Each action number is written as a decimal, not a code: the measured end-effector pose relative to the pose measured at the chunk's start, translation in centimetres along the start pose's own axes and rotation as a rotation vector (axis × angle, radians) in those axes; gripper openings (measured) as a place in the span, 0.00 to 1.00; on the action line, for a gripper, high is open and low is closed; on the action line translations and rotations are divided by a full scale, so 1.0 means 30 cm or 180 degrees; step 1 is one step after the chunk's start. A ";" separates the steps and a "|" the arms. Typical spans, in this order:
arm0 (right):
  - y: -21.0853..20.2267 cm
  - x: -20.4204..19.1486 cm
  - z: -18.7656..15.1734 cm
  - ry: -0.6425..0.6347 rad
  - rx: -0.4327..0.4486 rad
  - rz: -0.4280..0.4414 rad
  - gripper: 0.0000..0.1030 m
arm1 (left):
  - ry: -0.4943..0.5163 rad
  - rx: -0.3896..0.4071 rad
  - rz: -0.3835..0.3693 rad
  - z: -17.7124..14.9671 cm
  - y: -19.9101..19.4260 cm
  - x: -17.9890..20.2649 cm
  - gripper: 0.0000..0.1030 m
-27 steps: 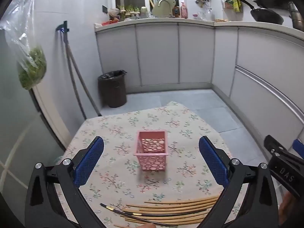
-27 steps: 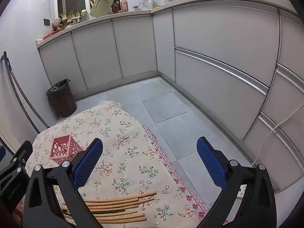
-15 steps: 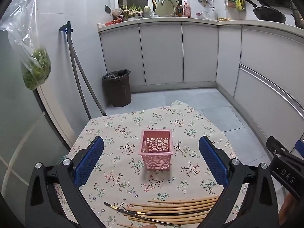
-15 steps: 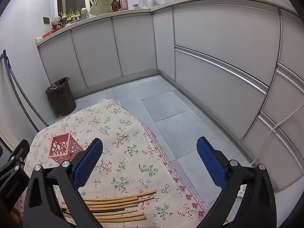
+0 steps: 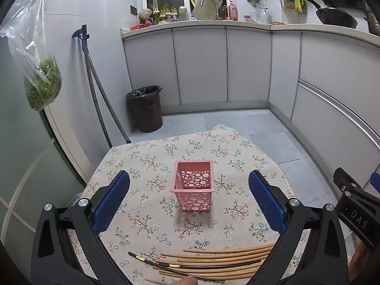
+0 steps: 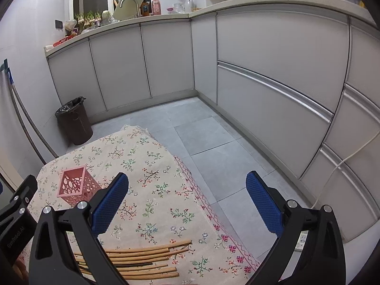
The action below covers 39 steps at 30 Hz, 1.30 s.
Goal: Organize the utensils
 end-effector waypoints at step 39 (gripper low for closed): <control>-0.010 -0.024 -0.002 -0.0110 0.0016 0.0026 0.94 | -0.0036 -0.0015 0.0002 0.000 -0.008 -0.002 0.93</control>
Point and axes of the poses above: each gripper's, at about its wrist camera, not at the fingertips, and y roughly the way its jaws point, x to its right, z to its top, the point moved 10 cm from there along y, roughly the way its jaws point, and after that the axes turned 4 degrees about y, right-handed, at the moved point
